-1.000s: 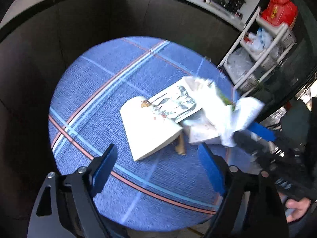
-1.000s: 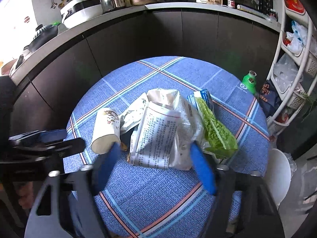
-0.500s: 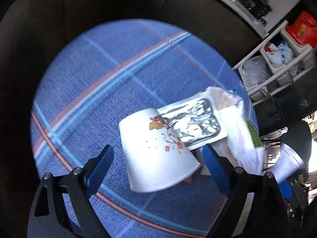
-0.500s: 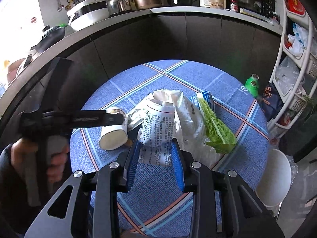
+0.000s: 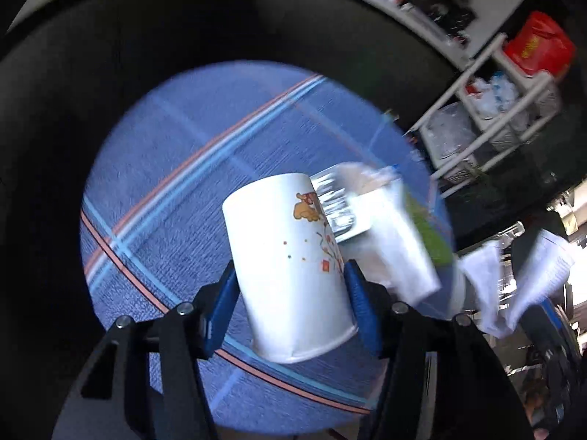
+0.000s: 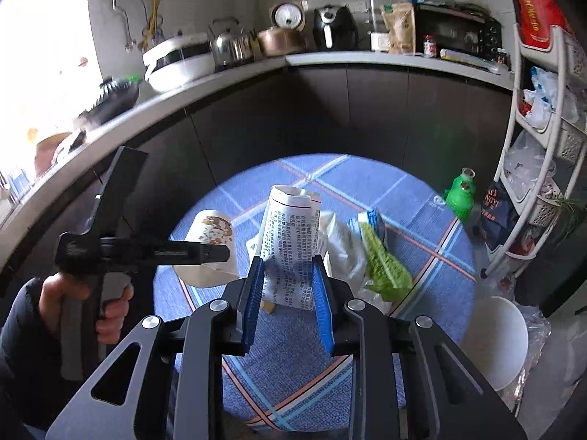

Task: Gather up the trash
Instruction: 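Carry cup and newspaper to the white bucket and open both grippers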

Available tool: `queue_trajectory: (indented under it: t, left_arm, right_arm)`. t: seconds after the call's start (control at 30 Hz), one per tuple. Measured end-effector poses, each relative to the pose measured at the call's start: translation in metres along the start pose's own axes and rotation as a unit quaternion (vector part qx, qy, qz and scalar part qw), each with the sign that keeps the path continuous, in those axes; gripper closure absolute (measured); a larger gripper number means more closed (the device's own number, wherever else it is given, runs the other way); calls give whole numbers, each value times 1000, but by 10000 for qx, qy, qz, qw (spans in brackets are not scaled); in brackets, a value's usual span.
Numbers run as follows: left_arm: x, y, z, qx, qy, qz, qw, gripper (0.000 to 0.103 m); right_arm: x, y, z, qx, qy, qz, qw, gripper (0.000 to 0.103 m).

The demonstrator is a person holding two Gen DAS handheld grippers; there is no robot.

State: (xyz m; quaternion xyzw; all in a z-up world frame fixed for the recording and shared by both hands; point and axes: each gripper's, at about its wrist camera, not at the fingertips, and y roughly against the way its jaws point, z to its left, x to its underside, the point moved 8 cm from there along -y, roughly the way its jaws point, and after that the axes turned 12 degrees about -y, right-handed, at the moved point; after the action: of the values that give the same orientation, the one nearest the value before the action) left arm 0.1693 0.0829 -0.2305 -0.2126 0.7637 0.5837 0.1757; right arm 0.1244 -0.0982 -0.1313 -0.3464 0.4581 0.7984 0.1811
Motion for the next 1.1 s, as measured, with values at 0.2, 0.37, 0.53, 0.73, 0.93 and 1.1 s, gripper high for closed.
queue_trajectory:
  t: [0.2, 0.37, 0.53, 0.73, 0.93, 1.1]
  left_arm:
    - [-21, 39, -74, 349, -717, -423, 9959, 45]
    - [-27, 40, -138, 713, -1160, -415, 9898, 45]
    - [-29, 24, -206, 975, -1723, -326, 9797, 45]
    - [-34, -21, -275, 1314, -2155, -61, 9676, 45]
    - [-35, -92, -335, 1557, -2460, 287, 9562, 44]
    - [-31, -164, -364, 1588, -2582, 646, 9507, 44]
  right_arm:
    - [-9, 31, -40, 81, -430, -260, 9987, 102]
    - [-8, 53, -86, 260, -792, -494, 9953, 102]
    - [-5, 76, -152, 626, -1268, -736, 9872, 102]
    - [29, 71, -245, 986, -2010, -572, 9729, 102]
    - [74, 33, -317, 1061, -2521, -182, 9617, 102]
    - [101, -6, -356, 1024, -2768, 163, 9553, 102]
